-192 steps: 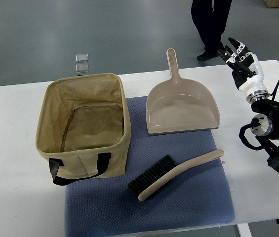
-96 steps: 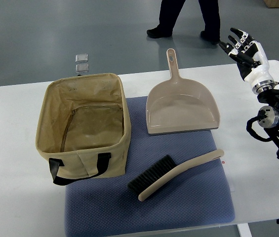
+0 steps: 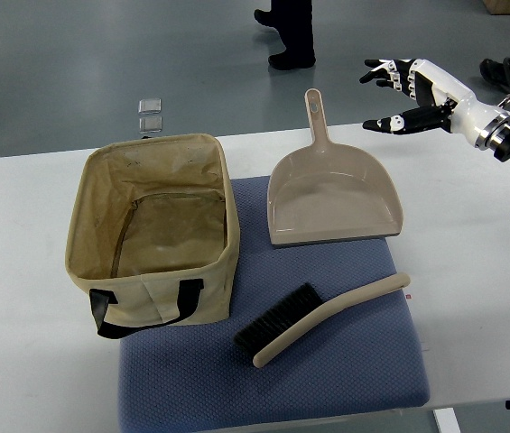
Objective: Put pink broom in yellow bag with right hand
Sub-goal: 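Reach the right hand over the table toward the brush handle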
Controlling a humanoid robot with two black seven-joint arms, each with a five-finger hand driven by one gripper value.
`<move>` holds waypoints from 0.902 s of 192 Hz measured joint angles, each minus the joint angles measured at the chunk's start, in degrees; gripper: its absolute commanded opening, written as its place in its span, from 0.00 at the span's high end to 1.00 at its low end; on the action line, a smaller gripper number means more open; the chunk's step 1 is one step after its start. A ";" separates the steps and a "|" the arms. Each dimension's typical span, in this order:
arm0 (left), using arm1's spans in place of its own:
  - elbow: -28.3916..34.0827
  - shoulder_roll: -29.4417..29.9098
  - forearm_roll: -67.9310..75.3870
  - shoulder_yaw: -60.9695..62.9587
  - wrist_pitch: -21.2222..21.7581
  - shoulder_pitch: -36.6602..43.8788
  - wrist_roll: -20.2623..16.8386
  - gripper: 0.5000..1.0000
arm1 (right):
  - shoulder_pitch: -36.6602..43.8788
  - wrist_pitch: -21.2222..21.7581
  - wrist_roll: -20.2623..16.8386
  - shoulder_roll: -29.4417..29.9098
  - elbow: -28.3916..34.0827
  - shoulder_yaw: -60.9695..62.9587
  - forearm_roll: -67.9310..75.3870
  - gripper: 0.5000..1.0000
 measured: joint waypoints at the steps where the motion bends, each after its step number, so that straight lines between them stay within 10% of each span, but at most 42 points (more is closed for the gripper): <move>1: 0.00 0.00 0.00 0.00 0.00 0.00 0.00 0.00 | 0.18 -0.05 0.01 -0.13 0.20 -0.30 -0.08 0.14; 106: 0.06 0.00 0.00 0.00 0.00 0.00 -0.01 0.00 | 16.46 -6.62 -0.16 -7.68 21.58 -30.81 -20.76 0.14; 173: 0.07 0.00 0.00 0.00 0.00 0.00 -0.01 0.00 | 18.19 -11.70 -2.63 -7.77 24.39 -37.88 -31.87 0.14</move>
